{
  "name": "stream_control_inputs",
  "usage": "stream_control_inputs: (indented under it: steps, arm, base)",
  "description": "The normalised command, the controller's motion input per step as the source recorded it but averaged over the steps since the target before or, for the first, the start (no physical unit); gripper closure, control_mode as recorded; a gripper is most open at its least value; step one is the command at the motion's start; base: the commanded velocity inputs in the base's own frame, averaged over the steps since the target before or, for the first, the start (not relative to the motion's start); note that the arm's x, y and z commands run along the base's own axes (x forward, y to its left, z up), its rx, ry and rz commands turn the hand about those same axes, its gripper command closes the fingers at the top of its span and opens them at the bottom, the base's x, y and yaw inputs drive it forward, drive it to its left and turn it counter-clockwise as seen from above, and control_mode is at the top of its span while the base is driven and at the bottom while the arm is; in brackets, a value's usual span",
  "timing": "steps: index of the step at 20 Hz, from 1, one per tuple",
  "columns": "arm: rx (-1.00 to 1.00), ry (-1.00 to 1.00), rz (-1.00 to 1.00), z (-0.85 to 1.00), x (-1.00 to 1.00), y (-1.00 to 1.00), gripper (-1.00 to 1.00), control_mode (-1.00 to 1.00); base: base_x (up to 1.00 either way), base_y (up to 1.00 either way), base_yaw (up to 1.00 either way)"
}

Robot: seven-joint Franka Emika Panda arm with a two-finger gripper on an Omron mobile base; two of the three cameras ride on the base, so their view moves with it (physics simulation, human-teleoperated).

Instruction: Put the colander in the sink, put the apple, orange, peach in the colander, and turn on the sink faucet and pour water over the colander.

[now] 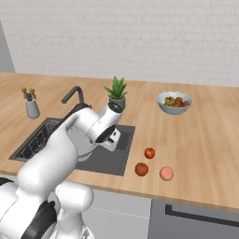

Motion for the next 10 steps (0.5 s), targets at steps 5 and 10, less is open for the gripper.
stream_control_inputs:
  steps: [5,10]
  arm:
    - [-0.05,0.24,-0.01,-0.30,0.44,0.34,1.00,-1.00]
    - [-0.04,0.23,0.00,-0.29,0.54,0.34,1.00,-1.00]
  base:
    - [0.00,0.00,0.00]
    - [0.00,0.00,0.00]
